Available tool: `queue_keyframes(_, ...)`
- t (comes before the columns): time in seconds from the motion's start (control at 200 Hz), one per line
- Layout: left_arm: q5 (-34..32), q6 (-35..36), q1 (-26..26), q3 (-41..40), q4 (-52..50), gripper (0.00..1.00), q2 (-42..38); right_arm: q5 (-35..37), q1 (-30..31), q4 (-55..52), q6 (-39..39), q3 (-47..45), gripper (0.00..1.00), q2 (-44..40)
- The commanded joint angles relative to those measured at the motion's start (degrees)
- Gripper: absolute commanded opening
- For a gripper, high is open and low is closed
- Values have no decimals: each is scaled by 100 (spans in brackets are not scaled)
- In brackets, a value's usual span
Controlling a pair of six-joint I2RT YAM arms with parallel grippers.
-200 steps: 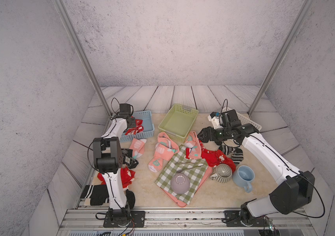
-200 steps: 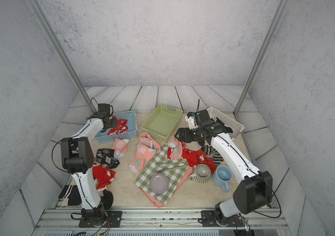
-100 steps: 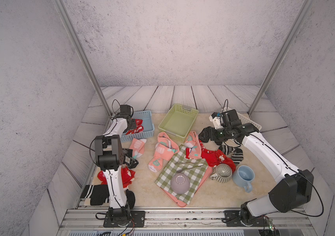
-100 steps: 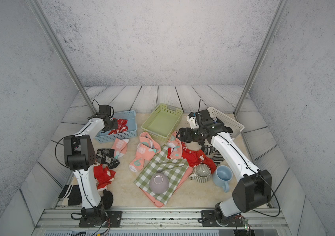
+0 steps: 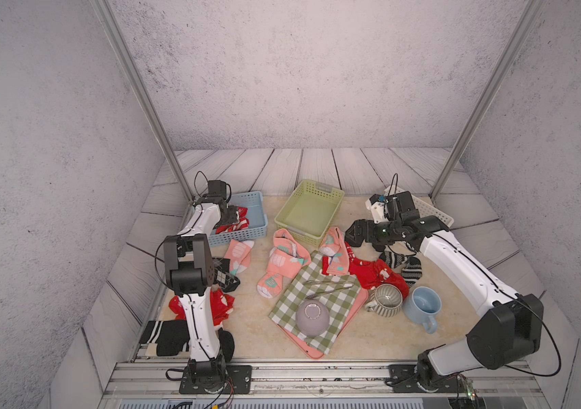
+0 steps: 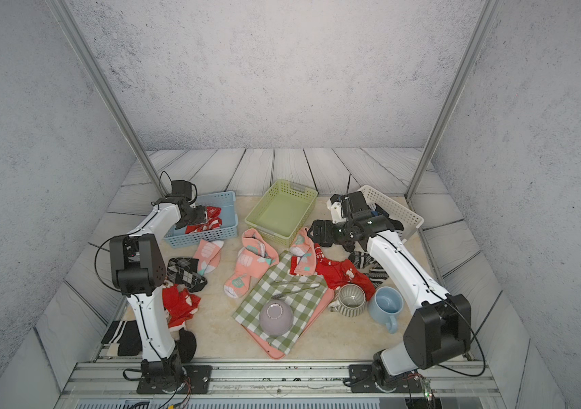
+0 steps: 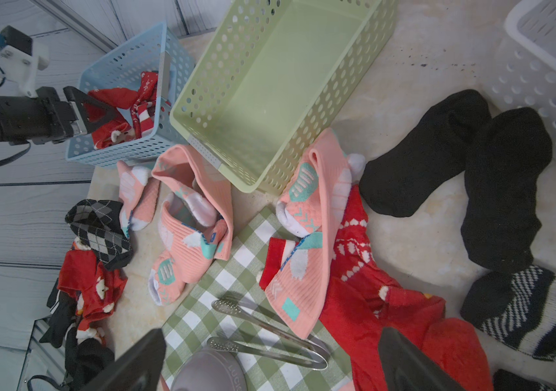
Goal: Sort the socks into the basket by color
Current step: Place the sock in the bin, then pick up the sock from the center of the board.
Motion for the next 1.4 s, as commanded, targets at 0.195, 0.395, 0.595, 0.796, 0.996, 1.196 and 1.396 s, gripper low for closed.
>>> queue_keyframes(0.195,645,-204,-84,-32,467,93,-1299,403,-306,-476,176,482,99,1349)
queue_keyframes(0.395,907,-320,-613,-369,484,93,-2028,1520,-410,-56,99,518,99,1968)
queue_keyframes(0.595,1196,-429,-1125,-1214,556,94,-2776,2611,-574,-147,11,1234,99,2709)
queue_keyframes(0.796,1351,-462,-1442,-2238,607,94,-3647,3131,-662,-22,-141,1281,99,3078)
queue_keyframes(0.996,1375,-506,-1630,-2850,564,94,-4256,2806,-777,98,-273,1461,83,3479)
queue_keyframes(1.196,1327,-600,-1666,-3075,430,94,-4606,2596,-790,-15,-245,1677,58,3806)
queue_keyframes(1.396,1030,-620,-1674,-3085,143,94,-4807,2525,-785,3,-168,1505,22,3495)
